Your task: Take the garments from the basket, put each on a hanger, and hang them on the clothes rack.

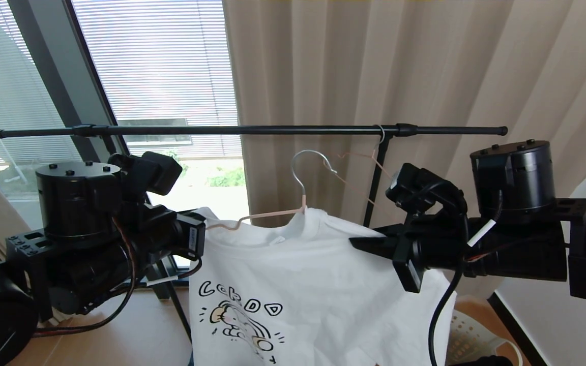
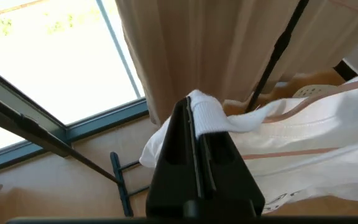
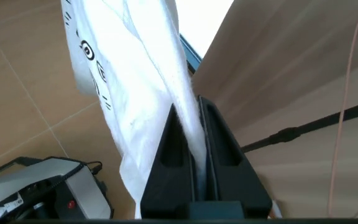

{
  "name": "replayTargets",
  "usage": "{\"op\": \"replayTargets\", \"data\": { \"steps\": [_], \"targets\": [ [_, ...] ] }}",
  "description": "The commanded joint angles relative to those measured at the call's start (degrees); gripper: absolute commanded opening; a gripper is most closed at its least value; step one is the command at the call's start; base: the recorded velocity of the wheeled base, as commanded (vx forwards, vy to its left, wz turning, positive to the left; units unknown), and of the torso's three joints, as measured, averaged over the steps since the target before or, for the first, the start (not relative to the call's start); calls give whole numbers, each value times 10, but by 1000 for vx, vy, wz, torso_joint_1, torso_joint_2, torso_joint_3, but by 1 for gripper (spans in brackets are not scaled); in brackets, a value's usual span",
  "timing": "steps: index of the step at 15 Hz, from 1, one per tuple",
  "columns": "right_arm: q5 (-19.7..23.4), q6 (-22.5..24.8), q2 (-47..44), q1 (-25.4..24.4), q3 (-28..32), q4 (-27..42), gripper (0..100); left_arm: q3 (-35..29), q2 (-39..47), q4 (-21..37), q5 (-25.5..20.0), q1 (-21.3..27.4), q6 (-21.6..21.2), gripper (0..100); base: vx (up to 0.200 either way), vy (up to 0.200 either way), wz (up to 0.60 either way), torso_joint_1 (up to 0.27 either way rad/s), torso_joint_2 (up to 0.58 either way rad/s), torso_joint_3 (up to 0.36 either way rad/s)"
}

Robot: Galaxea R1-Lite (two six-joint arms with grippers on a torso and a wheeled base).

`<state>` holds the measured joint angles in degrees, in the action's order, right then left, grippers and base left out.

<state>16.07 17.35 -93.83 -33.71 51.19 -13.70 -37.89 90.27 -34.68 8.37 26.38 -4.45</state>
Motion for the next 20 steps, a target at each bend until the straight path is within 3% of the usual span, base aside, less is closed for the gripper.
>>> {"op": "replayTargets", "data": {
  "steps": [1,4,6,10,12,17,20],
  "targets": [
    [-41,0,-7,-14,-4,-5,0,-24,-10,13,17,21,-14,0,0,0,0,0,0,0],
    [-105,8,-1,-17,-12,-4,0,-42,-10,56,42,27,-19,0,0,0,0,0,0,0],
    [-138,37,14,-17,-16,-3,0,-45,-5,59,68,21,-27,0,0,0,0,0,0,0],
    [-144,45,42,-17,-22,-4,0,-46,13,59,108,17,-42,0,0,0,0,0,0,0],
    [-169,43,19,-18,-16,-6,0,-47,10,59,109,45,-50,0,0,0,0,0,0,0],
    [-172,-2,-22,-44,-14,-62,0,-78,3,72,109,94,-50,0,0,0,0,0,0,0],
    [-168,-6,-32,-52,-19,-72,0,-97,3,74,110,110,-50,0,0,0,0,0,0,0]
  ]
}}
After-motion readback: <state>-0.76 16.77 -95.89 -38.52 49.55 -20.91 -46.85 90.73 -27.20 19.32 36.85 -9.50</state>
